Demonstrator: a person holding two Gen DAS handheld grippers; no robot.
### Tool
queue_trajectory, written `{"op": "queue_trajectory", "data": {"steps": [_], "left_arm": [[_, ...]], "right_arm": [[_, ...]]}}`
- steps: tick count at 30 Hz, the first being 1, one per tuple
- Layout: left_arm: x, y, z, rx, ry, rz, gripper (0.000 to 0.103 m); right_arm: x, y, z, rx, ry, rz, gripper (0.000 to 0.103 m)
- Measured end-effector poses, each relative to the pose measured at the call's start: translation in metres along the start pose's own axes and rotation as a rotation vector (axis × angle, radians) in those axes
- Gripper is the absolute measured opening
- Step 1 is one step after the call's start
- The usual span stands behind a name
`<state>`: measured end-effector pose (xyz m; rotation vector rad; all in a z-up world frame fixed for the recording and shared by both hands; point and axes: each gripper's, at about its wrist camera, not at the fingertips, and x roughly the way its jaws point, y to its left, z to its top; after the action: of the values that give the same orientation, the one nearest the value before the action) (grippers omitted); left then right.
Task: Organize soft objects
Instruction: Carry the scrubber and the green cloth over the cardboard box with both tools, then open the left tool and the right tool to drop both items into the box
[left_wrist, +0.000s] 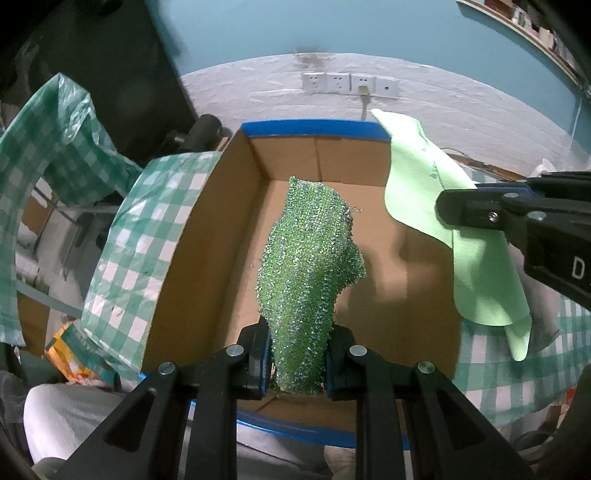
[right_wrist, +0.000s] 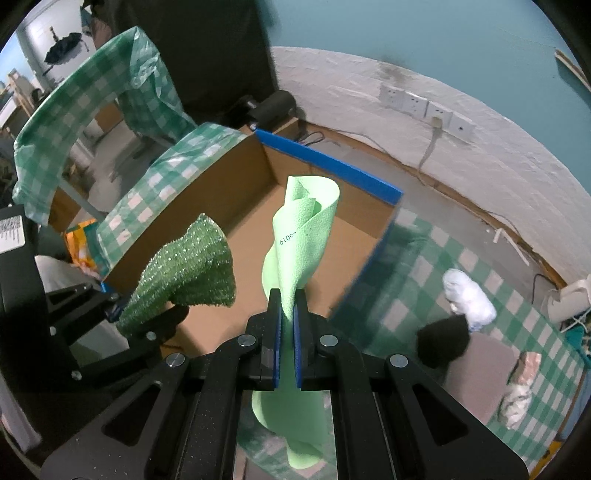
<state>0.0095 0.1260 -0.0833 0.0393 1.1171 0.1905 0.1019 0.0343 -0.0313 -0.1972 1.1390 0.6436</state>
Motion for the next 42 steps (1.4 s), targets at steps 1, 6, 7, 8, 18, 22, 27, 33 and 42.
{"op": "queue_trajectory", "data": {"steps": [1,6,7,8,18,22,27,33,42], "left_arm": [[0.002,0.002,0.0,-0.005,0.005,0.004,0.021],[0.005,0.011,0.0,-0.023,0.013,0.022,0.021],[0.006,0.012,0.0,-0.029,0.015,0.025,0.021],[0.006,0.014,0.0,-0.035,0.017,0.028,0.021],[0.01,0.027,-0.001,-0.07,0.028,0.073,0.057],[0.004,0.029,0.001,-0.083,0.006,0.067,0.061],[-0.004,0.024,0.004,-0.083,-0.025,0.045,0.066],[-0.012,0.007,0.007,-0.059,-0.048,0.01,0.066],[-0.022,-0.032,0.013,-0.002,-0.071,-0.037,0.071]], "right_arm": [[0.004,0.004,0.003,-0.002,0.005,0.006,0.004],[0.017,0.016,0.009,-0.009,0.026,0.032,0.004],[0.02,0.017,0.011,-0.009,0.029,0.035,0.004],[0.022,0.019,0.012,-0.009,0.033,0.036,0.004],[0.02,0.021,0.017,0.007,-0.002,0.027,0.055],[0.01,0.015,0.018,0.022,-0.023,-0.002,0.055],[-0.002,0.002,0.012,0.044,-0.034,-0.022,0.056],[-0.012,-0.019,-0.003,0.06,-0.029,-0.052,0.056],[-0.034,-0.064,-0.031,0.122,-0.039,-0.112,0.057]]}}
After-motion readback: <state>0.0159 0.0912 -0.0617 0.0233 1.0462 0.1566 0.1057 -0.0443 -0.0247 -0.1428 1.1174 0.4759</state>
